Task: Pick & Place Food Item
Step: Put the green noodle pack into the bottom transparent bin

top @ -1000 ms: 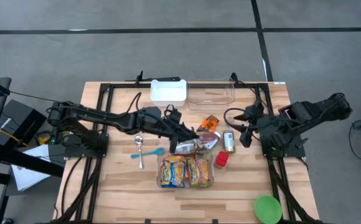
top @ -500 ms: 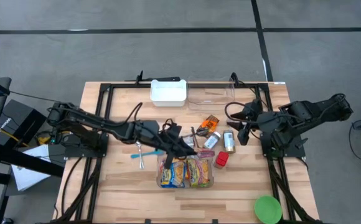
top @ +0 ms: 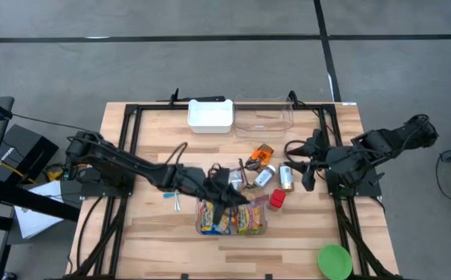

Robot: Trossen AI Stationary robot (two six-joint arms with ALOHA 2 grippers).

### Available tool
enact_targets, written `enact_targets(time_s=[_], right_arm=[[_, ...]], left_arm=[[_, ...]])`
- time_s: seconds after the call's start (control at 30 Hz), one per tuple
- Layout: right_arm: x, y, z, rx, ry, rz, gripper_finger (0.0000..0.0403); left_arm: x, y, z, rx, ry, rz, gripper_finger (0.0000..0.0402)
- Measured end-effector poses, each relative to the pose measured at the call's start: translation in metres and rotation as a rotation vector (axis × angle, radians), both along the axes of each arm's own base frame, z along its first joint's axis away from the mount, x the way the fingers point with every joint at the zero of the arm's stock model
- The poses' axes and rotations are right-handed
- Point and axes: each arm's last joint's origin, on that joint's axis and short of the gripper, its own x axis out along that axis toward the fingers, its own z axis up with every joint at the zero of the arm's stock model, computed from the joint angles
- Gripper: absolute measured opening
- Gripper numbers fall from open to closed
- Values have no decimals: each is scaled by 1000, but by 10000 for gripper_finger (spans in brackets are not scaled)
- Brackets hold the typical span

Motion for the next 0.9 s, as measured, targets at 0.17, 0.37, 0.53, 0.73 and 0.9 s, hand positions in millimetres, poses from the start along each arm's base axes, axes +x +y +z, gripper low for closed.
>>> enact_targets(time_s=[0.17,0.37,0.53,0.73,0.9], right_arm=[[-4,4,0,-6,3,32,171],[-6,7,0,-8,5,54,171],[-6,8,0,-8,4,59,171],[-6,8,0,-8,5,59,171],[-5,7,0,-8,5,54,171]], left_arm=[[5,-13,-7,-6,-46,7,0],[5,-17,-12,57,-34,47,0],[6,-13,-14,84,-21,56,0],[3,-12,-28,137,117,50,0],[2,-11,-32,175,152,42,0]])
